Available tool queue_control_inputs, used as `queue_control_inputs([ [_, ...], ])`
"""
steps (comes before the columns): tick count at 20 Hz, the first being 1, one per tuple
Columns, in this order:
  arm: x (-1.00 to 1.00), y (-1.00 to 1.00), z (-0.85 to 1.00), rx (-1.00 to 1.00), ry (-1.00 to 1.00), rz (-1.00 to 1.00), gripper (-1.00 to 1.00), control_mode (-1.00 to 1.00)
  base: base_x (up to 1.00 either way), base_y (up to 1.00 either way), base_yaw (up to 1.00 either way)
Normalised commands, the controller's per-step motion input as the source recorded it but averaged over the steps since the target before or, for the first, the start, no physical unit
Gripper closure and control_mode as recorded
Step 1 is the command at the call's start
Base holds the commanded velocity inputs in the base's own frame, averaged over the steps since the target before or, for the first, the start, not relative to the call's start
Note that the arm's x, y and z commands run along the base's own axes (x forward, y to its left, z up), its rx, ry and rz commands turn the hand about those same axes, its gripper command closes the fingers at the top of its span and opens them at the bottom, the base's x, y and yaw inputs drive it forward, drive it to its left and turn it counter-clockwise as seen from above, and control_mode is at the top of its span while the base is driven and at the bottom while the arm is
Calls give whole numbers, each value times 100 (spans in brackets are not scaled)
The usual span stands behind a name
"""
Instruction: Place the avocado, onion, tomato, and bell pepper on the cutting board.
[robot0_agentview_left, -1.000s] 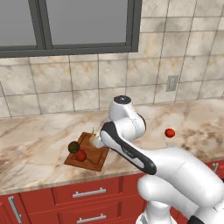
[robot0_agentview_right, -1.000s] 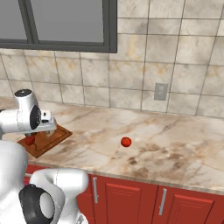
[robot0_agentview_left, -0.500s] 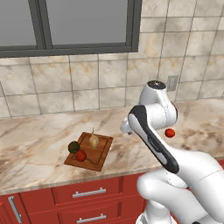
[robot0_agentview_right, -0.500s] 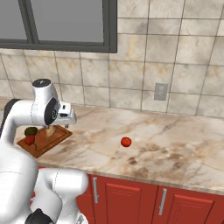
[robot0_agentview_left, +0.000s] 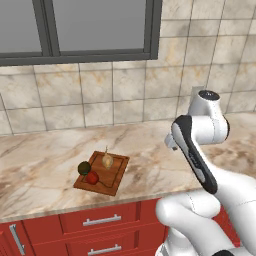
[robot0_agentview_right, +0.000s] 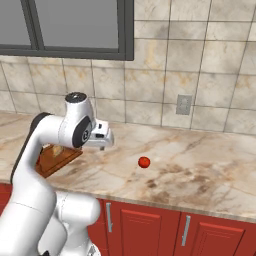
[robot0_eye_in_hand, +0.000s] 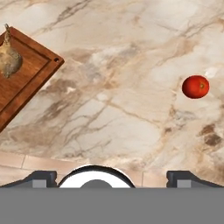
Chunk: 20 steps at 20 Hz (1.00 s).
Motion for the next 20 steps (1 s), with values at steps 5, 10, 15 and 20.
queue_control_inputs([
  [5, 8, -81, 0, -4, 0, -10, -100, -100, 0, 0, 0],
  [10, 24, -78, 0, -5, 0, -10, -100, -100, 0, 0, 0],
  [15, 30, -50, 0, -3, 0, -5, -100, -100, 0, 0, 0],
  [20, 32, -33, -3, -1, 0, -3, -100, -100, 0, 0, 0],
])
